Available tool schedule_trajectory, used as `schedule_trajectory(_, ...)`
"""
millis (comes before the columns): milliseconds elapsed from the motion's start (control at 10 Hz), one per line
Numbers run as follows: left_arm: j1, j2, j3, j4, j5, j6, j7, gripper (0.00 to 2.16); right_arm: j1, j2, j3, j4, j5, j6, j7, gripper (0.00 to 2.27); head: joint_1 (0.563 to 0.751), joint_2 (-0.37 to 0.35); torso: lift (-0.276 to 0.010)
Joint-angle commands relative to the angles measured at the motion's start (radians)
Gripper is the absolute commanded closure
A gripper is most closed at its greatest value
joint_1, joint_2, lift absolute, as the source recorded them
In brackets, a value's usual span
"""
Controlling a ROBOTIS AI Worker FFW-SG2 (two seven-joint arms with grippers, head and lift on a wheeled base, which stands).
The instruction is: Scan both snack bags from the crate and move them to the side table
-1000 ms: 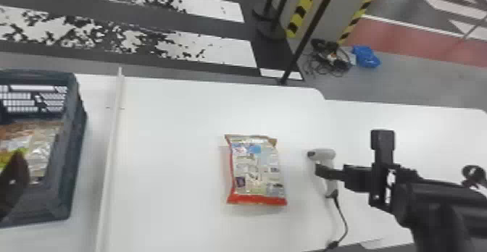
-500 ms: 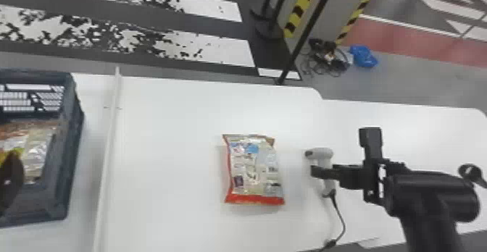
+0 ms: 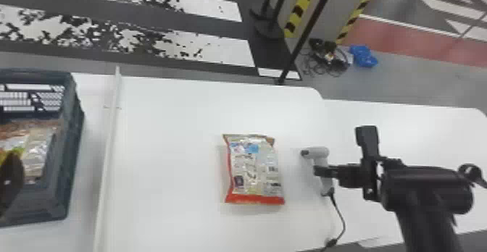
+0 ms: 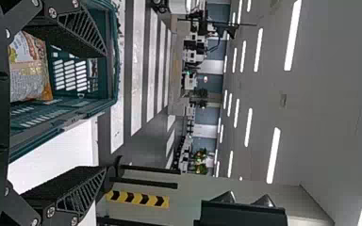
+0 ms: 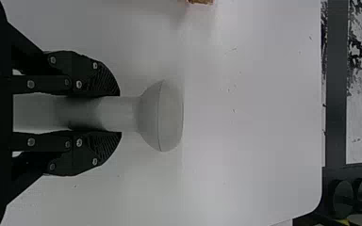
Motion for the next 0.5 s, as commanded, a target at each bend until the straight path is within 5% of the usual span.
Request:
schedule_trajectory(0,0.0,0.0,0.0,0.0,0.001,-0.001,-0.002,0.15,0.0,0.003,-0.007,0.0,-0.007,0.005,-0.001,2.25,0.695,-0.337,-0.075)
schedule_trajectory(400,0.002,-0.003,0.003,0.0,0.004,-0.004,-0.003,0.15,0.115,0.058,-0.098,-0.214,-0.085,0.112,-0.008,2.25,0.695,-0.334,-0.075)
